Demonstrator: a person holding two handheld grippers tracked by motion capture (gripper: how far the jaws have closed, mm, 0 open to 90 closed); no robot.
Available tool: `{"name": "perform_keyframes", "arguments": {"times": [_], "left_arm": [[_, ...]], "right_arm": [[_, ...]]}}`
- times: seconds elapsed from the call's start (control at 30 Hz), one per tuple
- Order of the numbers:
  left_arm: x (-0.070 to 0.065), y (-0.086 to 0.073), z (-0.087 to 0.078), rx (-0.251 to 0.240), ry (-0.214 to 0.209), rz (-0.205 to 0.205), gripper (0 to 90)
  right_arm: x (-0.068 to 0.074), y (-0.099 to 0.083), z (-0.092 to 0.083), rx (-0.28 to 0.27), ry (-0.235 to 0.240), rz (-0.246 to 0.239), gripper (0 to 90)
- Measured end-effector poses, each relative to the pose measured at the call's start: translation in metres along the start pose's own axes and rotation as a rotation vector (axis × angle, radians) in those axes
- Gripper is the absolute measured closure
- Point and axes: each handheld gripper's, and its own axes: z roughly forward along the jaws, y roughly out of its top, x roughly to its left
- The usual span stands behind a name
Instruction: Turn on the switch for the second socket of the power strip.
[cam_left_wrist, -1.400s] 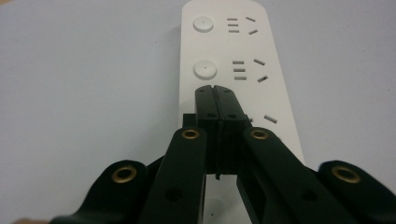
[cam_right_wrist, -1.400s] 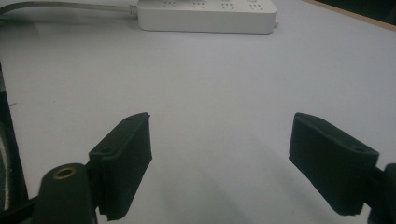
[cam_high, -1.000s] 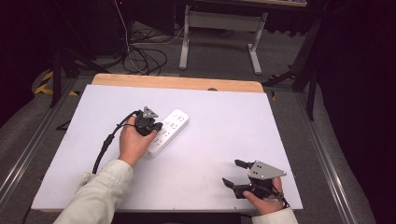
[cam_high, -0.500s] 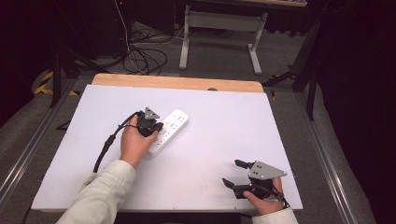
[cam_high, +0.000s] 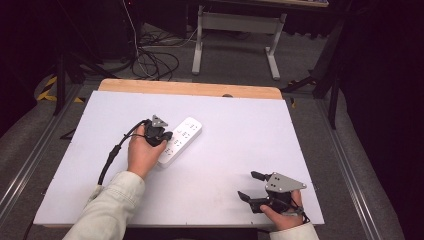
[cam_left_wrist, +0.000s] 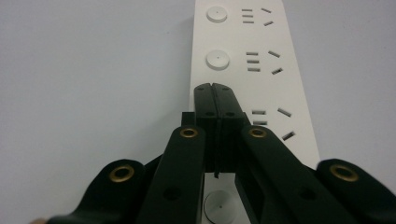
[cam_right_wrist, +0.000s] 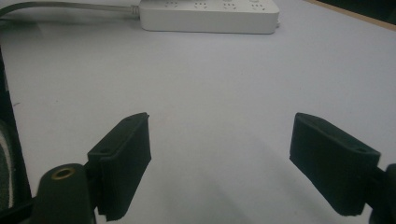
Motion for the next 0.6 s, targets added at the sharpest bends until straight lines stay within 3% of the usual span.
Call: {"name": "perform_keyframes", "arguments": {"times": [0.3, 0.6], "left_arm": [[-0.0049, -0.0002, 0.0010, 0.005, 0.021, 0.040, 90.0], [-0.0050, 0.0015, 0.0034, 0.010, 0.007, 0.019, 90.0]], "right_arm": [[0.0006, 0.0002, 0.0004, 0.003, 0.002, 0.000, 21.0], [0.0006, -0.0002, 0.0001, 0.003, 0.002, 0.002, 21.0]]}}
